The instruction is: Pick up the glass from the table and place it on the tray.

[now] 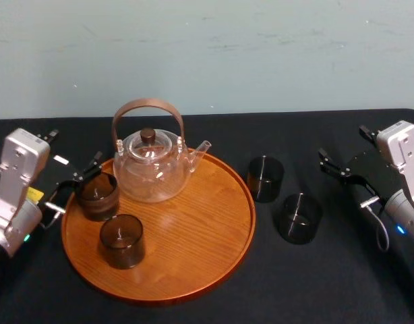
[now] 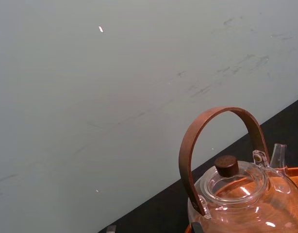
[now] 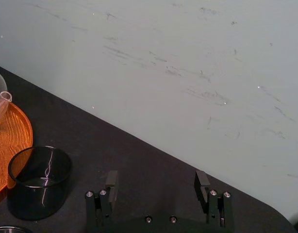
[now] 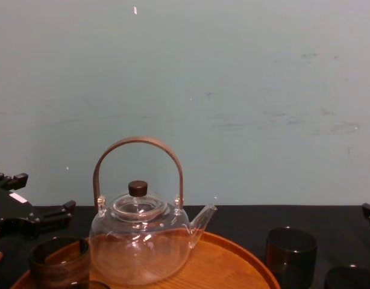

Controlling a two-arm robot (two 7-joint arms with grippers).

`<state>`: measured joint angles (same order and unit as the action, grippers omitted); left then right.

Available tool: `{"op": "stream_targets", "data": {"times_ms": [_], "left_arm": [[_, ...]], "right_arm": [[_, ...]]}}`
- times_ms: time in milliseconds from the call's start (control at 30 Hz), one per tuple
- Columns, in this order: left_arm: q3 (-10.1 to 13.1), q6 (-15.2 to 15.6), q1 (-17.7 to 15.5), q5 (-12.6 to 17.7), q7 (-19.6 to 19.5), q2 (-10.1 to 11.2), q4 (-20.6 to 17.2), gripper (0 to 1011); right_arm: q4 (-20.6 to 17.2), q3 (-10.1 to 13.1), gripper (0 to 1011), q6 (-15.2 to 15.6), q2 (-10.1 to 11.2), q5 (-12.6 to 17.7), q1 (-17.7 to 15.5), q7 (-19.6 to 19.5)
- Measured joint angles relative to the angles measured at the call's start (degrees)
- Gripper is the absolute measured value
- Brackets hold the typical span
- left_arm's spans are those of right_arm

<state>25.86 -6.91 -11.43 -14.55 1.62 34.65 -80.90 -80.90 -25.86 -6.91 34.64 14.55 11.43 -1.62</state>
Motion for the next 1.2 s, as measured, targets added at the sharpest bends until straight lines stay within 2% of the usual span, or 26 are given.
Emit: {"op": "stream_targets", "data": {"times_ms": [467,667,867,1200], "left_arm": [[0.00,0.00,0.00,0.00,0.00,0.00,0.00,1001],[0.00,0.00,0.00,0.00,0.00,0.00,0.00,1001],[0.00,0.00,0.00,0.00,0.00,0.00,0.00,1002],[0.00,0.00,0.00,0.00,0.00,0.00,0.00,1001]], "right_arm": [[0.00,0.04,1002,0.00,-0.02,0.00,0.00,0.07],[-1.02,0.85,1002,0.21,-0.16,0.89,-0.18,2.76],[-3.47,1.92,1002,0.31,0.16,2.32,-1.19,6.20],[-7.81,2.79,1002,0.95,0.67,2.19,-3.08,8.37]]}}
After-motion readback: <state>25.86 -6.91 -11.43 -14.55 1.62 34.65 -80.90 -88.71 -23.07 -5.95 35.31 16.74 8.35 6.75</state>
